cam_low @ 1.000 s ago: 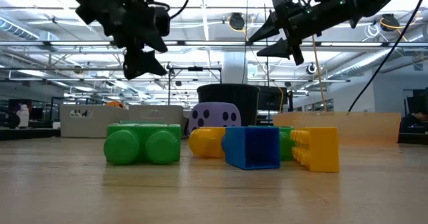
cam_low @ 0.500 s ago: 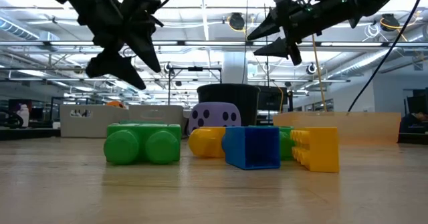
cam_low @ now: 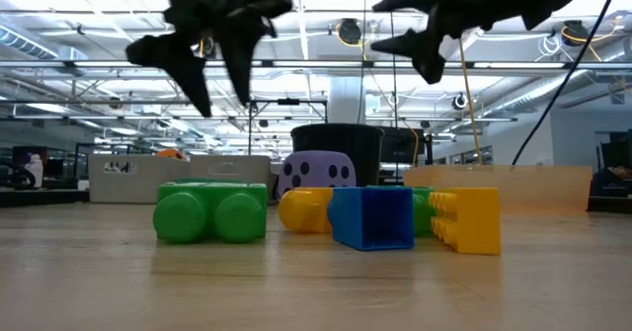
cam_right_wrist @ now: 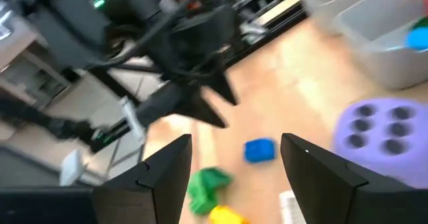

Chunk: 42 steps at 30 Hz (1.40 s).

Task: Pick & Place Toys
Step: Put the blue game piece into the right gray bin

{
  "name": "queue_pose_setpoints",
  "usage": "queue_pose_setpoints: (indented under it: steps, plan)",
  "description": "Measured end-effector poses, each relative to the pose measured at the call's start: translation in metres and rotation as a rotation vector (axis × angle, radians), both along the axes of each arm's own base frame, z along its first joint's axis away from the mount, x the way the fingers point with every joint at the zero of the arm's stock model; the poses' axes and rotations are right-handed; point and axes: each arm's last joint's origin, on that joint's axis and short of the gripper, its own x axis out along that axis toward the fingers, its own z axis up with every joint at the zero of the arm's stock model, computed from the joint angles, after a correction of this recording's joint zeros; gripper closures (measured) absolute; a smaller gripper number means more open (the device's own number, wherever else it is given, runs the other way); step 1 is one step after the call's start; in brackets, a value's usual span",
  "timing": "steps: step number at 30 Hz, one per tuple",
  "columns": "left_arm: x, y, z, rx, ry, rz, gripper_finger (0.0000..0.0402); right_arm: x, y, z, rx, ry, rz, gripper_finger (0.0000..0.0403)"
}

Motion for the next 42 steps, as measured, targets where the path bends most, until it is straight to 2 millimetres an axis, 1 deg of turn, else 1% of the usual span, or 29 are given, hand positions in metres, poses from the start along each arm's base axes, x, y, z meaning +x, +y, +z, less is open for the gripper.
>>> queue_pose_setpoints:
  steps: [3, 5, 9, 13, 15, 19, 24, 34, 38, 42]
  plan:
    - [0.016, -0.005, -0.008, -0.026, 0.033, 0.017, 0.0167, 0.000, 0.016, 0.000, -0.009, 0.004, 0.048, 0.0177]
    - [0.021, -0.009, -0.018, -0.039, 0.078, 0.029, 0.0167, -0.003, 0.025, 0.000, -0.021, 0.018, 0.052, 0.0177]
    - [0.024, -0.010, -0.039, -0.048, 0.187, 0.060, 0.0167, -0.011, 0.041, 0.000, -0.076, 0.050, 0.041, 0.0177]
    - [0.024, -0.011, -0.049, -0.038, 0.237, 0.081, 0.0167, -0.021, 0.051, 0.004, -0.104, 0.064, 0.047, 0.0177]
    - [0.024, -0.011, -0.050, -0.032, 0.239, 0.087, 0.0167, -0.024, 0.055, 0.006, -0.116, 0.061, 0.063, 0.0177]
    - [0.024, -0.009, -0.049, 0.017, 0.227, 0.089, 0.0167, -0.027, 0.058, 0.007, -0.127, 0.061, 0.048, 0.0177]
    - [0.025, -0.007, -0.049, 0.039, 0.230, 0.049, 0.0167, -0.028, 0.059, 0.007, -0.132, 0.063, 0.041, 0.0177]
    - [0.022, -0.006, -0.061, 0.020, 0.272, 0.054, 0.0167, -0.028, 0.059, 0.006, -0.134, 0.064, 0.042, 0.0177]
    - [0.027, -0.007, -0.065, 0.011, 0.241, 0.048, 0.0167, -0.028, 0.059, 0.006, -0.139, 0.064, 0.044, 0.0177]
    - [0.031, -0.007, -0.074, -0.007, 0.248, 0.044, 0.0167, -0.028, 0.059, 0.006, -0.148, 0.064, 0.046, 0.0177]
